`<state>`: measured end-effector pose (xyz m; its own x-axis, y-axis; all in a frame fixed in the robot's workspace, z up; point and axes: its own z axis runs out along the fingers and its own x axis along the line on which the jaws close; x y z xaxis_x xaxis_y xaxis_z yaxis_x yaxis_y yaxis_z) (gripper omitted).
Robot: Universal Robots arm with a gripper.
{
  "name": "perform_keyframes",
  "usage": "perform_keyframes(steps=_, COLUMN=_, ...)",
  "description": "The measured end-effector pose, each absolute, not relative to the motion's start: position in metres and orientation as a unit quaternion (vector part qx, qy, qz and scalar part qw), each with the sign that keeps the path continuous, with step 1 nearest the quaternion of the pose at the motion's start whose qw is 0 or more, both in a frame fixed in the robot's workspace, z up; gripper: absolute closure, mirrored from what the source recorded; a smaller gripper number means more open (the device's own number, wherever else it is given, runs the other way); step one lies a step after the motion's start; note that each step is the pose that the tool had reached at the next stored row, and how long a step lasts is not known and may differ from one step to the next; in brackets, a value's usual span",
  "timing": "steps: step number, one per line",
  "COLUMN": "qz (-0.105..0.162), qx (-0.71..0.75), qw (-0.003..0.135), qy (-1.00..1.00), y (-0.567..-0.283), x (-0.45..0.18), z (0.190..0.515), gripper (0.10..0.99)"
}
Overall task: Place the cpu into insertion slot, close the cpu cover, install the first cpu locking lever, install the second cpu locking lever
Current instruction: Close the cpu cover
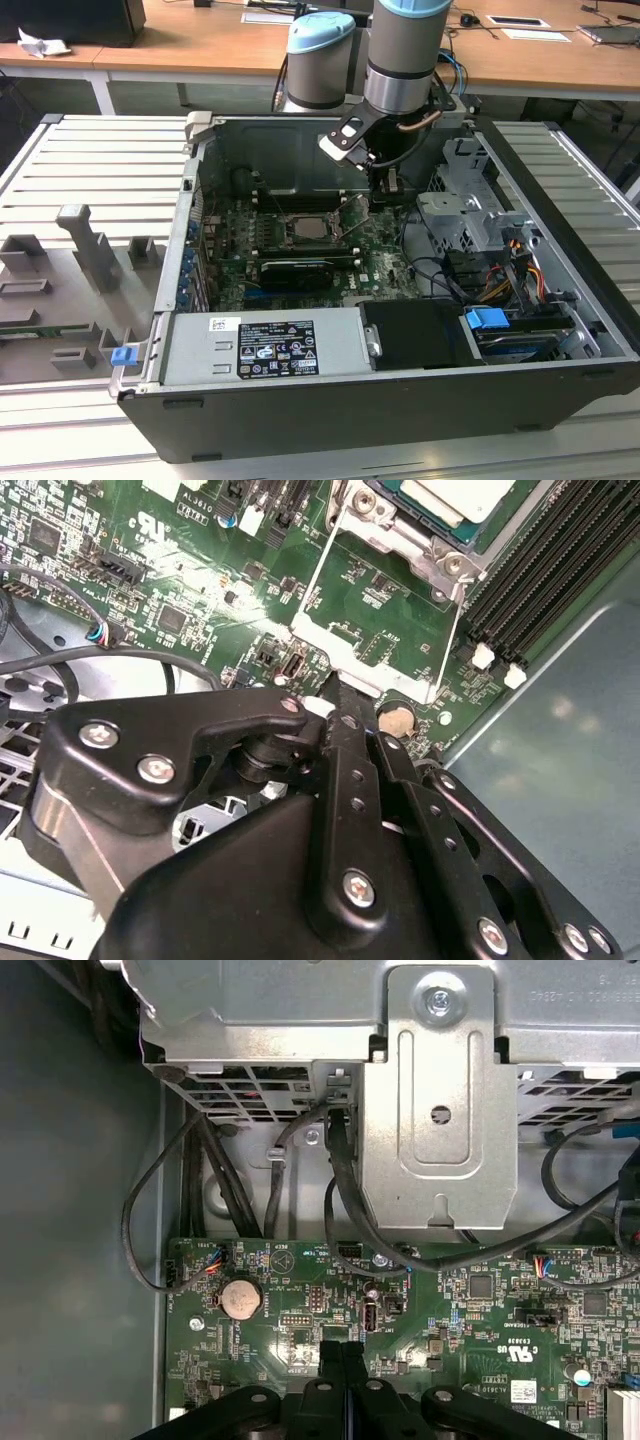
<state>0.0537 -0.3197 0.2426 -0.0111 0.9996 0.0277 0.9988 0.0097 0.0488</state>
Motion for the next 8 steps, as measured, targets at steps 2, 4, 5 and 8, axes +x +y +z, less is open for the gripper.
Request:
perform_keyframes(steps=2, qz=0.027, qx=0.703, qw=0.007, qy=0.711, y=-0.3198, x=0.0521, z=0.2426, gripper=0.980)
perform_keyframes(steps=4, qz=0.027, qx=0.703, qw=0.007, qy=0.710, y=-0.3198, x=0.0505, z=0.2426, gripper=0.980)
perform_keyframes(steps=5, qz=0.027, qx=0.703, qw=0.007, qy=0.710, y=-0.3198, x=0.0493, z=0.2426, gripper=0.980)
perform_keyframes(steps=8, qz=0.027, qx=0.703, qw=0.007, qy=0.710, y=-0.3198, x=0.0459, z=0.2426, gripper=0.980)
